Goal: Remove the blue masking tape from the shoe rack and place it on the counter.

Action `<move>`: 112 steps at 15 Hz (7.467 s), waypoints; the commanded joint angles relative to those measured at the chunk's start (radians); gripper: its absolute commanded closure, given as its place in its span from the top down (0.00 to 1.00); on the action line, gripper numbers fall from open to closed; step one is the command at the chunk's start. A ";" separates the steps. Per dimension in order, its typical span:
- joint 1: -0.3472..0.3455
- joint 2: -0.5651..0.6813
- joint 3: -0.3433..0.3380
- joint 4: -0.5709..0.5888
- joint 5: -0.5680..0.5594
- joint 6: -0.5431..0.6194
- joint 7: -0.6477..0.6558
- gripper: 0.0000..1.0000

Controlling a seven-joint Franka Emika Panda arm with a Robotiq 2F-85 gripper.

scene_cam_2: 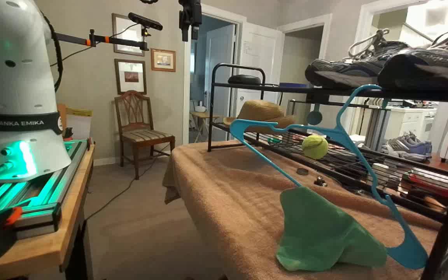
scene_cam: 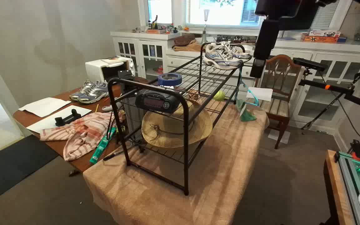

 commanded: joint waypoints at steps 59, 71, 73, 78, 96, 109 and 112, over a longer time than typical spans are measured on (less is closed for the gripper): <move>-0.095 1.004 -0.244 0.974 -0.109 0.075 0.670 1.00; -0.099 1.078 -0.245 1.046 -0.097 0.070 0.662 0.49; -0.100 1.081 -0.243 1.050 -0.093 0.075 0.664 0.37; -0.098 1.049 -0.234 1.038 -0.057 0.107 0.680 0.00; -0.083 0.380 -0.217 0.321 -0.135 0.202 0.837 0.05; -0.368 -0.002 -0.256 -0.330 -0.117 0.366 1.244 0.05; -0.431 0.029 -0.260 -0.377 -0.120 0.516 1.306 0.05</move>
